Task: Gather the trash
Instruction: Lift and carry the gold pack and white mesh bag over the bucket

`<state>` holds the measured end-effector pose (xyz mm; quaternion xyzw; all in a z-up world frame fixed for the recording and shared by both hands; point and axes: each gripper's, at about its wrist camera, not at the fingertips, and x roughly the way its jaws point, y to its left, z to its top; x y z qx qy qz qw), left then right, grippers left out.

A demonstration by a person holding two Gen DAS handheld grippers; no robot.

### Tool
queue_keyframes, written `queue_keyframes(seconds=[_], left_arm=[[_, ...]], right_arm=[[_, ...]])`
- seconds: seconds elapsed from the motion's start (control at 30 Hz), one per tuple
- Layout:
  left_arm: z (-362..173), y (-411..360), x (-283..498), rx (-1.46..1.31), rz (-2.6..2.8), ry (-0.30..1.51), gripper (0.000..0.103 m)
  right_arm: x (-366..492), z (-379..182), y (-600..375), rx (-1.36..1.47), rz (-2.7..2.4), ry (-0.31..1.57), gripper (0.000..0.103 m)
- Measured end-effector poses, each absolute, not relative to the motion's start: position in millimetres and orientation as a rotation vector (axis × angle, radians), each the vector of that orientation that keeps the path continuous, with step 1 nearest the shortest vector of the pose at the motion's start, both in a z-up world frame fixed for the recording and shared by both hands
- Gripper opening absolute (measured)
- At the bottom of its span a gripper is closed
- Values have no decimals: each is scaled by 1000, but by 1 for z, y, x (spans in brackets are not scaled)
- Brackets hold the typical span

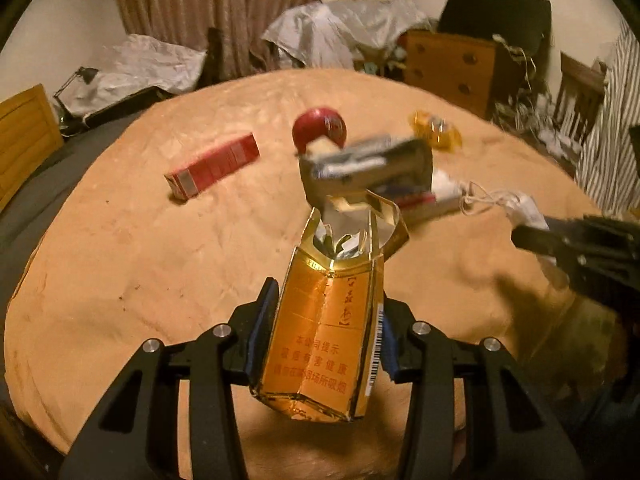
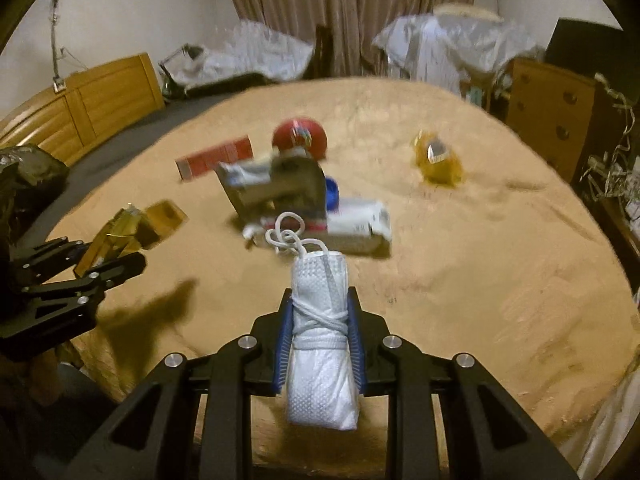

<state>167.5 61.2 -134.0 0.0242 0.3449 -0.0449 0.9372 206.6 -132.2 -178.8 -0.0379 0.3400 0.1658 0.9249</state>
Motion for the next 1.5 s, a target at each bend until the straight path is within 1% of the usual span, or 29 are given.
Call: queue_keyframes(seconds=[0.13, 0.37, 0.53, 0.7, 1.1, 1.5], left_arm=[[-112, 56, 162, 28, -58, 644, 43], [-65, 40, 140, 25, 56, 476, 43], [-52, 31, 132, 12, 125, 425, 43], [-48, 23, 130, 13, 155, 403, 43], [-48, 17, 135, 28, 136, 428, 43], [-46, -7, 146, 52, 69, 440, 43]], right_arm=[[187, -151, -133, -70, 333, 600, 26], [158, -110, -136, -17, 310, 465, 26], [135, -92, -134, -31, 267, 385, 26], [123, -87, -134, -34, 248, 361, 26], [116, -85, -133, -35, 244, 366, 26], [97, -72, -178, -28, 197, 380, 26]])
